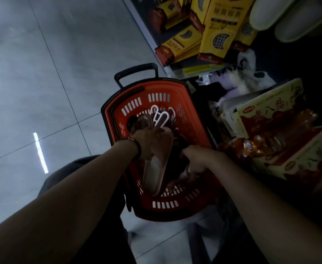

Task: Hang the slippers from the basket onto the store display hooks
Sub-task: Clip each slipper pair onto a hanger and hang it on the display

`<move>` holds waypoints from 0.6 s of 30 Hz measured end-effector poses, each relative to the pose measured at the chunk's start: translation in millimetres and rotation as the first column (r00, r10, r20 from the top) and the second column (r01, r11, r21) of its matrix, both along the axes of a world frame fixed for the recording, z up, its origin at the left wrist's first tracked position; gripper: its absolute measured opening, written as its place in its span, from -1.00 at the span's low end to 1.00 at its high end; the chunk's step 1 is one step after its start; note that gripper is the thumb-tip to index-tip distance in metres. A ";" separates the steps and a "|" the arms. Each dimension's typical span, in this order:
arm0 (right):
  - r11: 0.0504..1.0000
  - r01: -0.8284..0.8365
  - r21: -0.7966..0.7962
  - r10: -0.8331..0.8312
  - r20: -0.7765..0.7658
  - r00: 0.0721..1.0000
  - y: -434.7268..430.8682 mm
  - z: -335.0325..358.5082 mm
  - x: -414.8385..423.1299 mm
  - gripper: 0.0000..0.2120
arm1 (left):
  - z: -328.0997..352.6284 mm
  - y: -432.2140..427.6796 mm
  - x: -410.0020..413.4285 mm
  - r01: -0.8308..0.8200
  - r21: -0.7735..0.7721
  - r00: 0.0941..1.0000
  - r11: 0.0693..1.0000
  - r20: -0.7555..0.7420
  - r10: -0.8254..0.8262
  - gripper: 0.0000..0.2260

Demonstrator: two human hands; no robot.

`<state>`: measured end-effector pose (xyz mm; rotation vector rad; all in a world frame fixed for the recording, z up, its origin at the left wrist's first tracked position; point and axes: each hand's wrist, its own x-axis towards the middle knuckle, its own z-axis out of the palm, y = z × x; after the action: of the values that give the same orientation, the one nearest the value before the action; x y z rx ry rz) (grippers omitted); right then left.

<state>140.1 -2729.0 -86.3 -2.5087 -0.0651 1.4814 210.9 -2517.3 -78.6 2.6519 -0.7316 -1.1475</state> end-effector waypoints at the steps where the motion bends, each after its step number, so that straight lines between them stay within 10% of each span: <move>1: 0.999 -0.046 -0.021 0.046 0.006 0.999 -0.5 -3.2 -5.7 -0.37 | 0.3 -2.2 -1.1 0.021 0.022 1.000 1.000 -0.002 -0.021 -0.08; 12: 0.999 0.021 -0.044 -0.014 0.170 0.985 -9.6 -11.1 -20.8 -0.78 | 0.1 -11.0 -2.9 0.031 0.121 0.998 0.992 0.043 -0.036 -0.02; 18: 0.951 -0.052 0.304 -0.007 0.190 0.982 -24.0 -7.7 -19.1 -0.76 | -2.1 3.2 4.6 0.010 0.198 0.997 0.980 0.071 -0.025 -0.07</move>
<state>120.9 -2753.0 -94.0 -2.3879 -0.3311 1.1324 215.5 -2514.0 -80.7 2.8705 -0.6874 -1.1907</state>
